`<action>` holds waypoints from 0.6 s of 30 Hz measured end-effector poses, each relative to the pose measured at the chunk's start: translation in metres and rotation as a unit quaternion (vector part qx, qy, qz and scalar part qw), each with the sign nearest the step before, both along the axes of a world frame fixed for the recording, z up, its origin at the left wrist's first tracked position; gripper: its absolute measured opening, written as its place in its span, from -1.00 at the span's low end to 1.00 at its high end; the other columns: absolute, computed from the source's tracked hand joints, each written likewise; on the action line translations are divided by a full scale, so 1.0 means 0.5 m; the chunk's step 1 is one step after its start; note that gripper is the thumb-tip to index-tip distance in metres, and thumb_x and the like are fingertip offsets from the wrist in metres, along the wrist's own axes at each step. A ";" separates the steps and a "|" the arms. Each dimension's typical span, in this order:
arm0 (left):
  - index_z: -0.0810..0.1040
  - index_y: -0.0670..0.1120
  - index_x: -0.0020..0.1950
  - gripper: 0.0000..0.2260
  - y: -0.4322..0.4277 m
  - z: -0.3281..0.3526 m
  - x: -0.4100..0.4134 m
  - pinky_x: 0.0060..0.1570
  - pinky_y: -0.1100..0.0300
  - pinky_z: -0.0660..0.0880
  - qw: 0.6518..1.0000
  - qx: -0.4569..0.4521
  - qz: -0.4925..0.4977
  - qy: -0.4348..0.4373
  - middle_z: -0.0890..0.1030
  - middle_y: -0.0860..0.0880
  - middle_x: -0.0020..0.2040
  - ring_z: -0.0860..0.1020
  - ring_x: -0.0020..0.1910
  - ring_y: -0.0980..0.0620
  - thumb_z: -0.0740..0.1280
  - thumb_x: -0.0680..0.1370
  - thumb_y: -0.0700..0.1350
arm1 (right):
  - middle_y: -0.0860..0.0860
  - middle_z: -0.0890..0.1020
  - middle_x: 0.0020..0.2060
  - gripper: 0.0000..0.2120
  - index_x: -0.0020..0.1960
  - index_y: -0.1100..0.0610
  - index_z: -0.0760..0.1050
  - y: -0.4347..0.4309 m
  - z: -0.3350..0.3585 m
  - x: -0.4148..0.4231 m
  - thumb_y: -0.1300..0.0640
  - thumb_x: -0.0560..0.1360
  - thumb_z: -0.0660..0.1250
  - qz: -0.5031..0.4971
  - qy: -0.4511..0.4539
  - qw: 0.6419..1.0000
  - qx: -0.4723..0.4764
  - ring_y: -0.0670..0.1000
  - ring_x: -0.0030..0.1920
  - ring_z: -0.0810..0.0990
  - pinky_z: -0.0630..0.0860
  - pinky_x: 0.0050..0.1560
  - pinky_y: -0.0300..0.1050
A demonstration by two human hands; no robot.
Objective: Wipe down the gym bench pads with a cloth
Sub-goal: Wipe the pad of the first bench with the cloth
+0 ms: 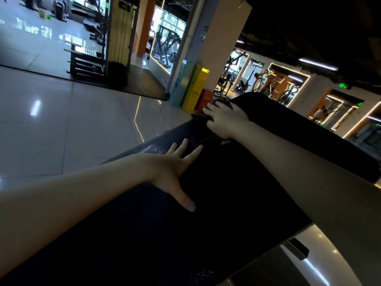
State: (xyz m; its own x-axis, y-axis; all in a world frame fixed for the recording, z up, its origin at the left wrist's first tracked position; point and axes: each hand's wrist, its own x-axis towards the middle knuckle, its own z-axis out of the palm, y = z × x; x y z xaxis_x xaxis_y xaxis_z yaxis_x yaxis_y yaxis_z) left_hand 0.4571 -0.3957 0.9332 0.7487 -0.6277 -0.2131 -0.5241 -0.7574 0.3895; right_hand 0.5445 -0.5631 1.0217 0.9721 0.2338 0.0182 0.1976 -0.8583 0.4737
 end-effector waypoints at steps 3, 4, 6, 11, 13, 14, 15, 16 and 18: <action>-0.50 0.25 0.42 0.22 0.002 -0.006 0.001 0.47 -0.26 -0.06 1.000 -0.003 -0.001 -0.002 -0.54 0.04 0.45 -0.47 0.44 -0.07 0.50 0.26 0.31 | -0.06 -0.02 0.58 -0.49 0.58 -0.03 -0.01 -0.028 0.025 0.012 -0.05 0.65 -0.07 -0.017 -0.012 1.000 -0.005 -0.02 0.56 -0.08 -0.18 0.50 0.07; -0.50 0.25 0.42 0.22 0.003 -0.008 0.002 0.47 -0.26 -0.06 1.000 -0.006 -0.002 -0.001 -0.55 0.04 0.44 -0.48 0.44 -0.07 0.50 0.26 0.31 | -0.06 -0.02 0.58 -0.49 0.58 -0.03 -0.01 -0.041 0.037 0.015 -0.05 0.65 -0.07 -0.026 -0.021 0.999 -0.003 -0.02 0.56 -0.08 -0.18 0.51 0.08; -0.50 0.25 0.42 0.22 0.005 -0.012 0.004 0.48 -0.25 -0.06 1.000 -0.012 -0.006 -0.002 -0.55 0.05 0.44 -0.48 0.44 -0.06 0.50 0.26 0.31 | -0.05 -0.02 0.58 -0.49 0.58 -0.03 -0.01 -0.068 0.061 0.023 -0.05 0.65 -0.07 -0.049 -0.043 0.998 -0.002 -0.01 0.56 -0.08 -0.18 0.51 0.10; -0.53 0.28 0.39 0.21 0.005 -0.022 0.014 0.45 -0.29 -0.07 1.000 -0.020 -0.019 -0.004 -0.58 0.08 0.41 -0.49 0.43 -0.08 0.50 0.27 0.31 | -0.02 -0.04 0.58 -0.48 0.59 0.00 -0.01 -0.092 0.072 0.040 -0.07 0.65 -0.09 -0.087 -0.060 0.994 0.005 0.04 0.56 -0.11 -0.23 0.49 0.15; -0.54 0.27 0.38 0.21 0.002 -0.024 0.016 0.43 -0.33 -0.08 1.000 -0.016 -0.022 -0.004 -0.59 0.07 0.41 -0.49 0.43 -0.11 0.49 0.27 0.32 | -0.02 -0.03 0.58 -0.48 0.58 0.01 0.00 -0.078 0.057 0.036 -0.06 0.65 -0.08 -0.079 -0.060 0.995 0.020 0.06 0.56 -0.10 -0.22 0.49 0.14; -0.54 0.26 0.39 0.22 0.001 -0.024 0.016 0.43 -0.33 -0.08 1.000 -0.013 -0.021 -0.003 -0.59 0.06 0.41 -0.49 0.43 -0.12 0.49 0.27 0.33 | -0.03 -0.02 0.58 -0.49 0.58 0.01 0.02 -0.066 0.048 0.031 -0.05 0.65 -0.07 -0.070 -0.055 0.996 0.029 0.06 0.56 -0.09 -0.20 0.50 0.13; -0.54 0.25 0.39 0.22 0.000 -0.025 0.017 0.42 -0.33 -0.08 1.000 -0.011 -0.021 -0.003 -0.59 0.05 0.41 -0.48 0.43 -0.12 0.49 0.26 0.34 | -0.03 0.00 0.58 -0.49 0.58 0.02 0.04 -0.050 0.038 0.025 -0.03 0.65 -0.06 -0.057 -0.045 0.997 0.038 0.05 0.56 -0.09 -0.19 0.50 0.12; -0.54 0.25 0.39 0.23 -0.001 -0.026 0.016 0.42 -0.33 -0.08 1.000 -0.012 -0.021 -0.004 -0.59 0.05 0.41 -0.48 0.43 -0.13 0.48 0.25 0.35 | -0.03 0.02 0.57 -0.50 0.58 0.03 0.06 -0.030 0.025 0.019 -0.02 0.65 -0.05 -0.041 -0.032 0.998 0.047 0.05 0.56 -0.07 -0.19 0.51 0.10; -0.53 0.24 0.40 0.24 -0.002 -0.026 0.014 0.42 -0.33 -0.09 1.000 -0.016 -0.017 -0.012 -0.57 0.03 0.42 -0.47 0.44 -0.13 0.48 0.24 0.36 | -0.04 0.04 0.57 -0.50 0.57 0.04 0.09 0.018 -0.011 0.006 0.00 0.65 -0.03 -0.006 -0.006 0.999 0.054 0.04 0.56 -0.06 -0.19 0.51 0.09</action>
State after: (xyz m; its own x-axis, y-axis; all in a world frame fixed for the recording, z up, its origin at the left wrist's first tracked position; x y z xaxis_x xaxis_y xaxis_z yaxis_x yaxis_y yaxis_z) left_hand 0.4643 -0.3966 0.9202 0.7313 -0.6594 -0.1746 -0.5589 -0.7259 0.4008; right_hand 0.5475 -0.5541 1.0165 0.9743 0.2189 0.0538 0.1826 -0.9063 0.3811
